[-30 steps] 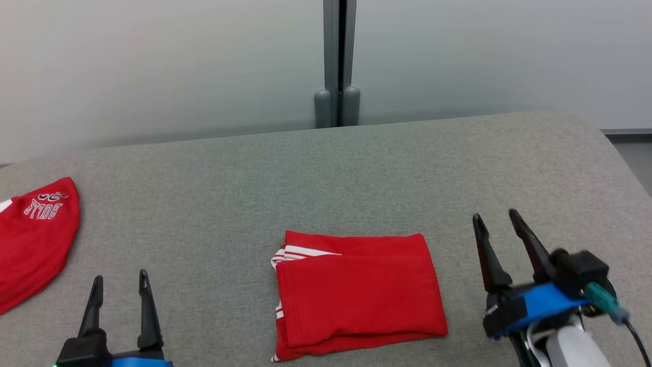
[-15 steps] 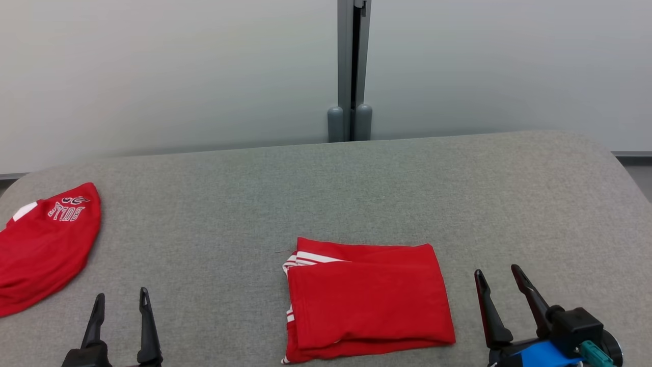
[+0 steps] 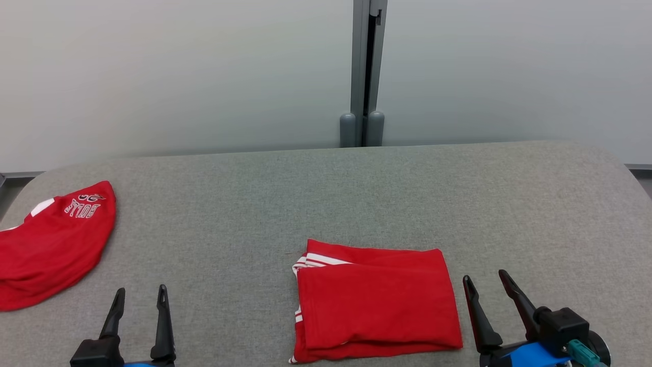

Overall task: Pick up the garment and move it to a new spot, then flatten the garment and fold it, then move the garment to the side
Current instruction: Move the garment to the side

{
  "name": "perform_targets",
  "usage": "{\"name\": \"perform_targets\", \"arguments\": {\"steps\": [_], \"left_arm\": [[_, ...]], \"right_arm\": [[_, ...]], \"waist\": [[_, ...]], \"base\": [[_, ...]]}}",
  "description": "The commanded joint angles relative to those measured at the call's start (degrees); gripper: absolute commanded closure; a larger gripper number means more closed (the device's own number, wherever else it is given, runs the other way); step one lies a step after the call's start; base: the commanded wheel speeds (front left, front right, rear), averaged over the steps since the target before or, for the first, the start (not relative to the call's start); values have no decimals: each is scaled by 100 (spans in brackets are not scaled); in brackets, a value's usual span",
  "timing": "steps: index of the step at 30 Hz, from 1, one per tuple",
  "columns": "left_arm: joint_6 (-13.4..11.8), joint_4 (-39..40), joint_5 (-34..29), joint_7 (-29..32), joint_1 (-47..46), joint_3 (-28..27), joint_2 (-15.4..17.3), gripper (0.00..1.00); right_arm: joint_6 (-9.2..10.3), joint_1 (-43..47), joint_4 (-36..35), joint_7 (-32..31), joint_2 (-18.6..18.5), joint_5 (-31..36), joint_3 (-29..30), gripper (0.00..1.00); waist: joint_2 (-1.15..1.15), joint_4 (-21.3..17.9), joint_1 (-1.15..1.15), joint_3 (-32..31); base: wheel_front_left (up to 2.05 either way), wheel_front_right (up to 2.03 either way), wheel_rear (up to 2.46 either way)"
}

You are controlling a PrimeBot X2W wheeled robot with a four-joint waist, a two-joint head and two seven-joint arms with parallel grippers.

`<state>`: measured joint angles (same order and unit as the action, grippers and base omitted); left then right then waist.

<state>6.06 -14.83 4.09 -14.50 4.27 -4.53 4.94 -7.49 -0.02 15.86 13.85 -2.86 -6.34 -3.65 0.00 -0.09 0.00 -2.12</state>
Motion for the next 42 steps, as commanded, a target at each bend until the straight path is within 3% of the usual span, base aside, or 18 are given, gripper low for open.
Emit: {"name": "perform_targets", "arguments": {"steps": [1, 13, 20, 29, 42], "left_arm": [[14, 22, 44, 48, -118, 53, 1, 0], [-92, 141, 110, 150, 26, 70, 48, 0], [-178, 149, 122, 99, -10, 86, 55, 0], [-191, 71, 133, 10, -183, 182, 58, 0], [-217, -45, 170, -65, -479, 243, 50, 0]], "right_arm": [[-1, -21, -48, -33, -10, -2, -19, 0], [-1, 111, -73, -142, -8, -68, -48, 0], [-1, -412, 203, -252, -8, 56, -7, 0], [-1, -1289, 1318, -439, -10, 207, -27, 0], [-1, -1848, 3090, -99, -12, -407, -170, 0]], "waist": [[0, 0, 0, -4], [0, -10, 0, 14], [0, 21, 0, 102], [0, 150, 0, 337], [0, 273, 0, 753]], "base": [[0, 0, 0], [0, 0, 0], [0, 0, 0], [0, 0, 0], [0, 0, 0]]}}
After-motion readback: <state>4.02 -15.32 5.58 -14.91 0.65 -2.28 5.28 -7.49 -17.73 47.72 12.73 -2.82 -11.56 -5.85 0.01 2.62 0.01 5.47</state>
